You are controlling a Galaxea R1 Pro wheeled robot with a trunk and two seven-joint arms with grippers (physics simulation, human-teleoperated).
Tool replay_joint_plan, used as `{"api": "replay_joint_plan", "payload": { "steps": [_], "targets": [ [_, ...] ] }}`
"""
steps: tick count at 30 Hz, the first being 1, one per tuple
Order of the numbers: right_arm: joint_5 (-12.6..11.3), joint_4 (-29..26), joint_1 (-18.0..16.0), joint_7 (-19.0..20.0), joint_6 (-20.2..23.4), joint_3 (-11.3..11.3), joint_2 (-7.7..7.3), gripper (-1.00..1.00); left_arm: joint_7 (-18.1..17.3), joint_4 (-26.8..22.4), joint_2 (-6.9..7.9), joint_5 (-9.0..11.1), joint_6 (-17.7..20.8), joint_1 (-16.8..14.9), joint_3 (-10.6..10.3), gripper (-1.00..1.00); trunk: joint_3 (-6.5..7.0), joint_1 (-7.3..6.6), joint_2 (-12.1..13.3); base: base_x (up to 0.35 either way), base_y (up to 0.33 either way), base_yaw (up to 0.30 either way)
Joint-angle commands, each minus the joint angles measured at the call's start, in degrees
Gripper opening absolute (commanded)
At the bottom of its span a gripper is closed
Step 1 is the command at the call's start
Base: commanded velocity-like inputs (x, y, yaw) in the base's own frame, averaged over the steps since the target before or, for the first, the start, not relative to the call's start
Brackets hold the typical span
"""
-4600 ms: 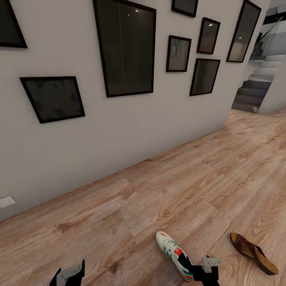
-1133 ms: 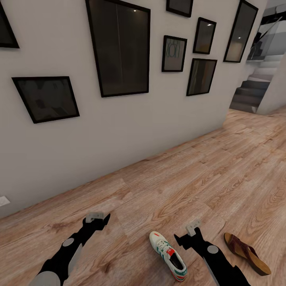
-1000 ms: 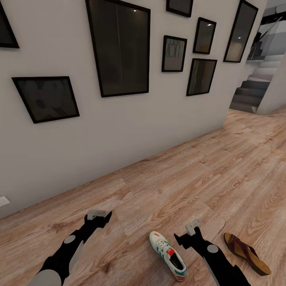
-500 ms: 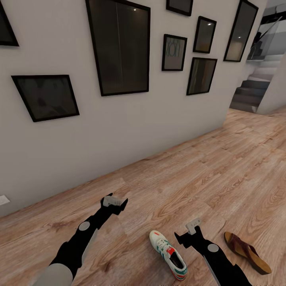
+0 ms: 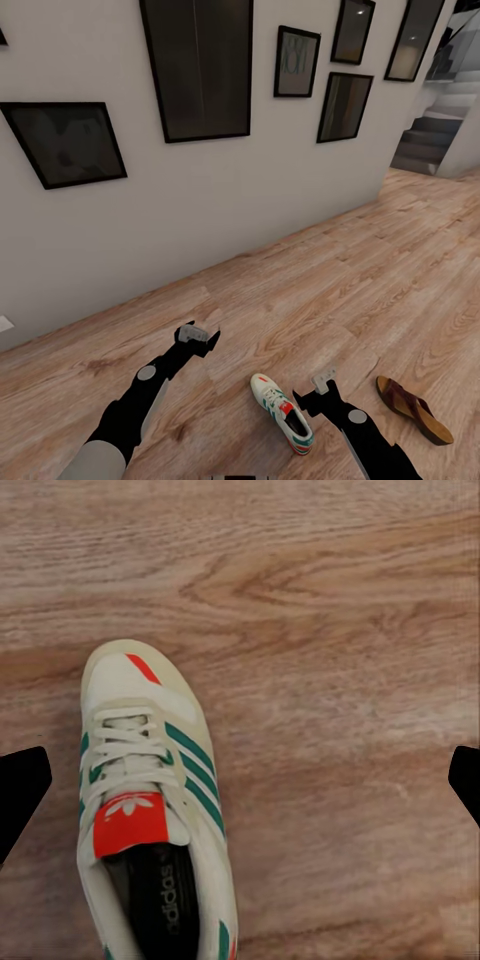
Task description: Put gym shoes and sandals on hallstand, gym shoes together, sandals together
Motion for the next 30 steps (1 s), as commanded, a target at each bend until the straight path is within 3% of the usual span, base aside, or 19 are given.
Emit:
{"api": "replay_joint_plan", "payload": {
  "steps": [1, 13, 30],
  "targets": [
    [0.4, -0.1, 0.0, 0.2, 0.0, 0.0, -0.03, 1.0, -0.1, -0.1, 0.0, -0.2, 0.1, 0.0, -0.2, 1.0, -0.36, 0.01, 0.0, 0.0, 0.0, 0.0],
    [0.4, -0.1, 0.0, 0.2, 0.0, 0.0, -0.07, 1.0, -0.1, -0.7, 0.22, -0.2, 1.7, 0.0, -3.2, 1.0, -4.1, 0.32, -0.2, 0.0, 0.0, 0.0],
    [0.4, -0.4, 0.0, 0.1, 0.0, 0.0, -0.09, 1.0, -0.1, -0.7, 0.22, -0.2, 1.8, 0.0, -3.5, 1.0, -9.39, 0.76, -0.4, 0.0, 0.0, 0.0]
  ]
}}
